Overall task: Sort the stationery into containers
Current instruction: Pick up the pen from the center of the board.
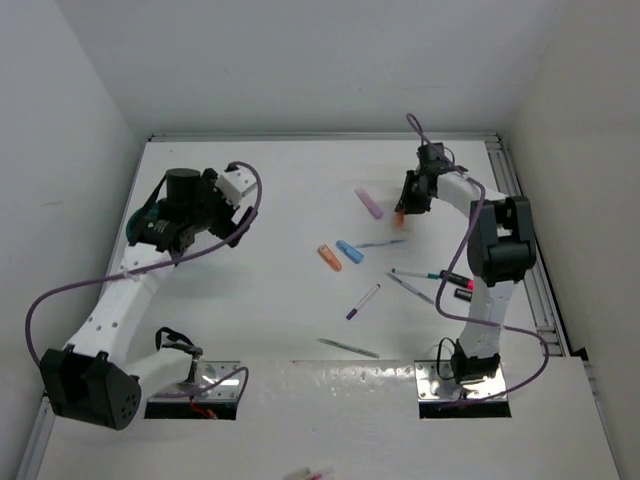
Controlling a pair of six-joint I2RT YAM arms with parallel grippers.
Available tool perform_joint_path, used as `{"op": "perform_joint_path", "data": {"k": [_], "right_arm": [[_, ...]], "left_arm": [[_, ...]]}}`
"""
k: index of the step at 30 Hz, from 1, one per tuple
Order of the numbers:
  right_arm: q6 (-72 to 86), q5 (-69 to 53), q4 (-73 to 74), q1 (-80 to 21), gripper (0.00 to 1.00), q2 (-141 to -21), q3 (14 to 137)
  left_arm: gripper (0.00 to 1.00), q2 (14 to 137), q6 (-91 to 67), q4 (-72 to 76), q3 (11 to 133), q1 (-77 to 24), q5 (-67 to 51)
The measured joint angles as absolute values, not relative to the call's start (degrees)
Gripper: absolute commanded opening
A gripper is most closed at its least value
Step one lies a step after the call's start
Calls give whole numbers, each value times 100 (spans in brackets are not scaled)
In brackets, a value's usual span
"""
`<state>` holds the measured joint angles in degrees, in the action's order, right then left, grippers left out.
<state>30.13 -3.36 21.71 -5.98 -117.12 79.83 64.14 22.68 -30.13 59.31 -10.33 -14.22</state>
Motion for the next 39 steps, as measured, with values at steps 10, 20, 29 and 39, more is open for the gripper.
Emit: {"op": "perform_joint_path", "data": {"k": [10,20,29,39], "right_arm": [[2622,-3059,2908,-694,0,-9863,7835],[2969,-4534,3223,-1935,0,-9585,6936],[3653,-4862,3061,-2108,0,-9592,6316],[3785,-4790,3094,-2375,0,-9618,6302]], "left_arm": [[86,5669,5559,-3328,6038,-2477,-3142],[76,7120,6943,-4195,7148,-5094,-3065],[73,7677,7111,-4480,7201,-5789,-2539],[73,8287,7111,-4445,7297,-5787,-2204]]}}
